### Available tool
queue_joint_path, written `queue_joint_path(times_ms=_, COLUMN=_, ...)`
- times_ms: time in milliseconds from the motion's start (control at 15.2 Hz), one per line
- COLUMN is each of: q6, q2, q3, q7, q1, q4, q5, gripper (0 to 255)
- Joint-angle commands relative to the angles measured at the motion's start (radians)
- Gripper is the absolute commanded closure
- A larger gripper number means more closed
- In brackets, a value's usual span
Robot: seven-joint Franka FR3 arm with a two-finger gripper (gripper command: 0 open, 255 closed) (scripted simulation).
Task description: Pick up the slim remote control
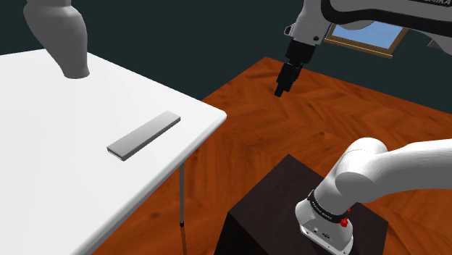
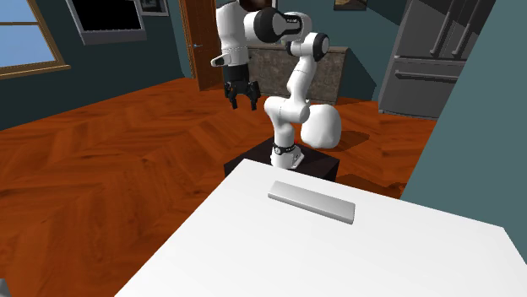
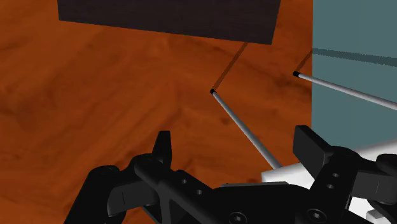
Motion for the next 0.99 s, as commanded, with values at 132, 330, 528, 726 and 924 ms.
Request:
queue_joint_path(times_ms=132, q6=0.007, q2=-0.020, q3=0.062, q7=0.111, q1=-0.005, q4=-0.017, q5=0.035, gripper=0)
queue_joint_path(times_ms=330, q6=0.022, q2=-0.031, q3=0.158, q7=0.278, q1=-0.012, q4=-0.026, q5=0.090, gripper=0)
queue_joint_path(times_ms=528, q6=0.043, q2=-0.018, q3=0.255, q7=0.445, q1=-0.021, q4=-0.016, q5=0.142, gripper=0)
queue_joint_path(times_ms=726, q6=0.068, q2=0.017, q3=0.354, q7=0.611, q1=-0.036, q4=0.014, q5=0.186, gripper=0)
queue_joint_path(times_ms=924, q6=0.096, q2=0.075, q3=0.453, q7=0.777, q1=-0.059, q4=0.063, q5=0.217, gripper=0)
